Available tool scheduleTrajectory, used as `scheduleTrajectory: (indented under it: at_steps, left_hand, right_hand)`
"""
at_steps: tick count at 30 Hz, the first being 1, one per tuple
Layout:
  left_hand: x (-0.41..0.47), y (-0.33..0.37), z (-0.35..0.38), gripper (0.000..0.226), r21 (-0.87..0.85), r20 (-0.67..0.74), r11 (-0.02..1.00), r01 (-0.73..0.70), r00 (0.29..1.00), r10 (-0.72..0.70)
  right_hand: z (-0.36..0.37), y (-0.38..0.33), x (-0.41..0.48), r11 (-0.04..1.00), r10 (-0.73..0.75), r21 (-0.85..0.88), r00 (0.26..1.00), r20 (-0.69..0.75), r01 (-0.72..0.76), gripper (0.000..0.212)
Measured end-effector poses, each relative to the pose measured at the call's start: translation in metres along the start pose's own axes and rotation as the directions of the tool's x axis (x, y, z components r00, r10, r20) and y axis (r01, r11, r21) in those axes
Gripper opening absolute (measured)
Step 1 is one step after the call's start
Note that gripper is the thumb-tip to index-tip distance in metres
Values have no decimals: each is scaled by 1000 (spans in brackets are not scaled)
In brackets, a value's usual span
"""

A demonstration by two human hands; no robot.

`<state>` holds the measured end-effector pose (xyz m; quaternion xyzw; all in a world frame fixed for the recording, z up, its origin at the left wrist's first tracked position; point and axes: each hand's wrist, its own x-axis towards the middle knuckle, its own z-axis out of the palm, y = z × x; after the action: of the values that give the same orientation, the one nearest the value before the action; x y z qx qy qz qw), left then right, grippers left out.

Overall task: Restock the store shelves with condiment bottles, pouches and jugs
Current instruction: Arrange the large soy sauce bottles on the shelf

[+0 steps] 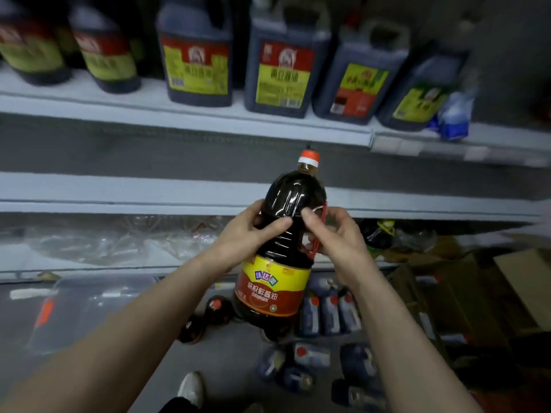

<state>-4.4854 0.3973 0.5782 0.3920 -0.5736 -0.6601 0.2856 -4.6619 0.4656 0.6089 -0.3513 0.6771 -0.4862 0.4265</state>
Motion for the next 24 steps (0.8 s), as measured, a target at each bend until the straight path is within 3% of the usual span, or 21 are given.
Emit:
scheduleTrajectory:
  at_steps: [3,8,15,24]
  left_hand:
    - [-4,49,-2,72,34,-26,996,-79,996,80]
    - [-14,123,-10,70,85,-58,978,-190,979,195]
    - [-20,222,-33,77,67,-111,939,-338,932,344]
    - [-22,312,-99,63,119,-125,866,-486,858,499]
  right_hand:
    - [-6,-52,-8,997,-60,-45,995,78,64,70]
    - [-10,-127,-12,975,-196,-85,977,88,204,63]
    - [-1,-238,-10,921,-338,-151,928,155,360,90]
    - [49,-342,0,881,-458,-27,866,201,473,78]
